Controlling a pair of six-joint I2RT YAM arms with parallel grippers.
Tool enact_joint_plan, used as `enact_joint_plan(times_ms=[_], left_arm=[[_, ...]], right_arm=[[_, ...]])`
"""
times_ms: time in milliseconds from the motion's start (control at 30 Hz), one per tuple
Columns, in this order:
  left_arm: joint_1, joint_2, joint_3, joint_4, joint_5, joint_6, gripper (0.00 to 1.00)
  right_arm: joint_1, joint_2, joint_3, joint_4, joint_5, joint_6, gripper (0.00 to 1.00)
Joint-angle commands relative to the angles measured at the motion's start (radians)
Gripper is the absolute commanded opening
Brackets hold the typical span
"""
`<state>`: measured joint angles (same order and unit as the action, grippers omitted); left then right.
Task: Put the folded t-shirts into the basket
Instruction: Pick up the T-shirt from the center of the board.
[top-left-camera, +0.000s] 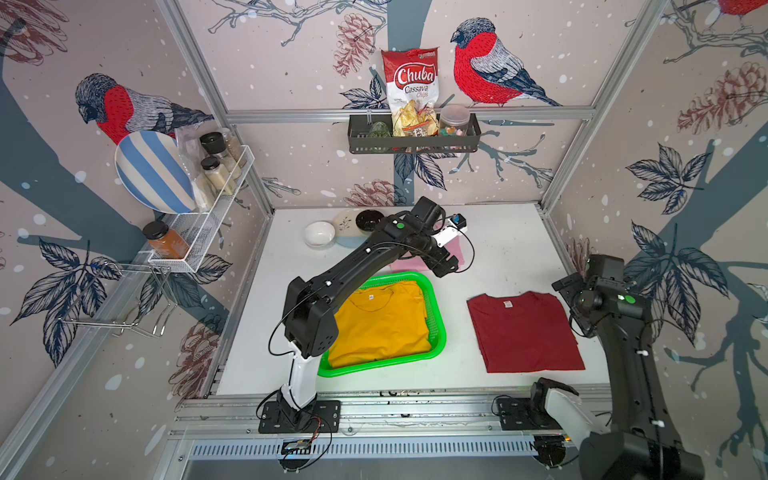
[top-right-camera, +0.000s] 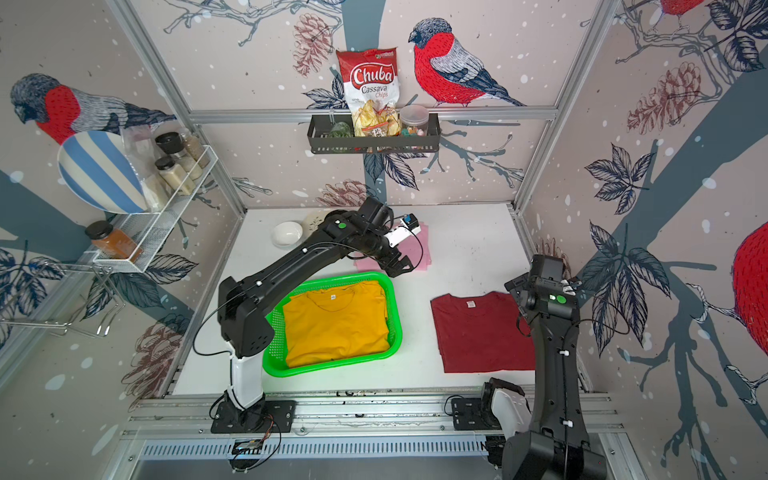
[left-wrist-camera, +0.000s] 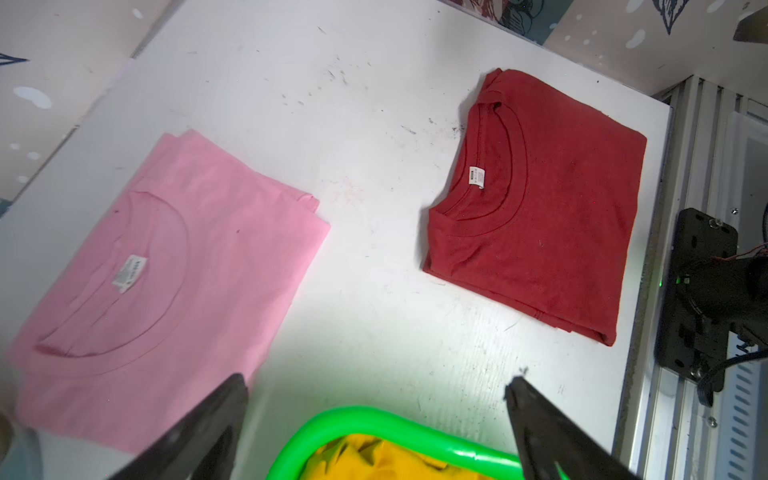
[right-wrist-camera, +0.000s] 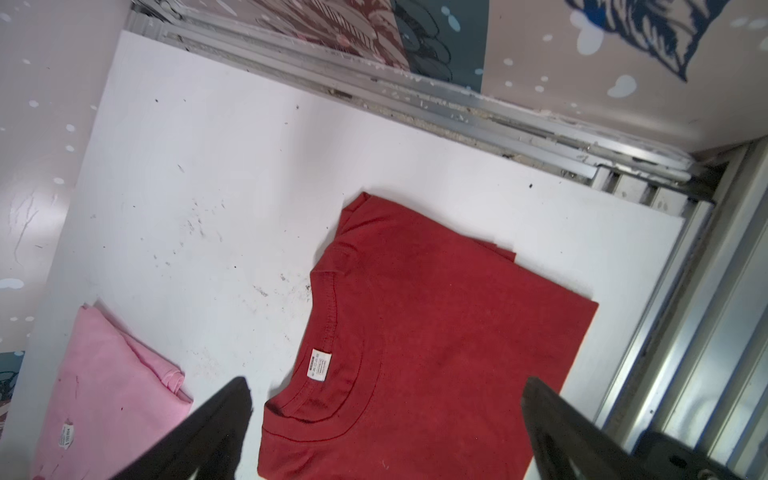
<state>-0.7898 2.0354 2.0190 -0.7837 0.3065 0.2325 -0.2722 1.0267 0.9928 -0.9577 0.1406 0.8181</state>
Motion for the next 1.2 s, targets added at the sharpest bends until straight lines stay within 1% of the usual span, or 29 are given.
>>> enact_joint_plan(times_ms=[0, 67, 167, 200, 267, 367, 400, 467, 600, 833, 933, 1100, 1167], left_arm=[[-0.040, 0.101, 0.094, 0.012, 0.033, -0.044, 0.95], [-0.069, 0.178, 0.174, -0.012, 0.056, -0.039, 0.95], [-0.103, 0.283, 0.290, -0.040, 0.064, -0.038, 0.92], [-0.112, 0.321, 0.323, -0.048, 0.070, -0.047, 0.91], [-0.122, 0.392, 0.379, -0.058, 0.076, -0.086, 0.88], [-0.127, 0.477, 0.432, -0.075, 0.105, -0.163, 0.83], [-0.129, 0.494, 0.435, -0.080, 0.115, -0.180, 0.81], [-0.132, 0.519, 0.428, -0.086, 0.115, -0.202, 0.81], [-0.132, 0.561, 0.434, -0.129, 0.111, -0.225, 0.81], [-0.131, 0.606, 0.425, -0.257, 0.174, -0.233, 0.77], [-0.127, 0.639, 0.441, -0.265, 0.159, -0.230, 0.76], [-0.112, 0.699, 0.525, -0.261, 0.132, -0.249, 0.75], [-0.111, 0.709, 0.527, -0.263, 0.125, -0.249, 0.74]], right_arm=[[-0.018, 0.105, 0.054, -0.061, -0.004, 0.045, 1.00], [-0.022, 0.192, 0.097, -0.096, 0.009, 0.072, 1.00], [-0.022, 0.327, 0.148, -0.135, 0.024, 0.106, 1.00], [-0.022, 0.348, 0.155, -0.139, 0.025, 0.113, 1.00], [-0.020, 0.405, 0.172, -0.139, 0.023, 0.122, 1.00], [-0.004, 0.451, 0.186, -0.141, 0.037, 0.125, 1.00], [0.000, 0.460, 0.190, -0.147, 0.045, 0.124, 1.00], [0.007, 0.474, 0.189, -0.151, 0.060, 0.118, 1.00], [0.031, 0.487, 0.178, -0.148, 0.052, 0.100, 0.99], [0.043, 0.479, 0.174, -0.152, 0.048, 0.084, 0.98], [0.047, 0.486, 0.184, -0.156, 0.045, 0.079, 0.98], [0.047, 0.510, 0.212, -0.176, 0.056, 0.086, 0.99], [0.048, 0.515, 0.221, -0.182, 0.052, 0.084, 0.99]])
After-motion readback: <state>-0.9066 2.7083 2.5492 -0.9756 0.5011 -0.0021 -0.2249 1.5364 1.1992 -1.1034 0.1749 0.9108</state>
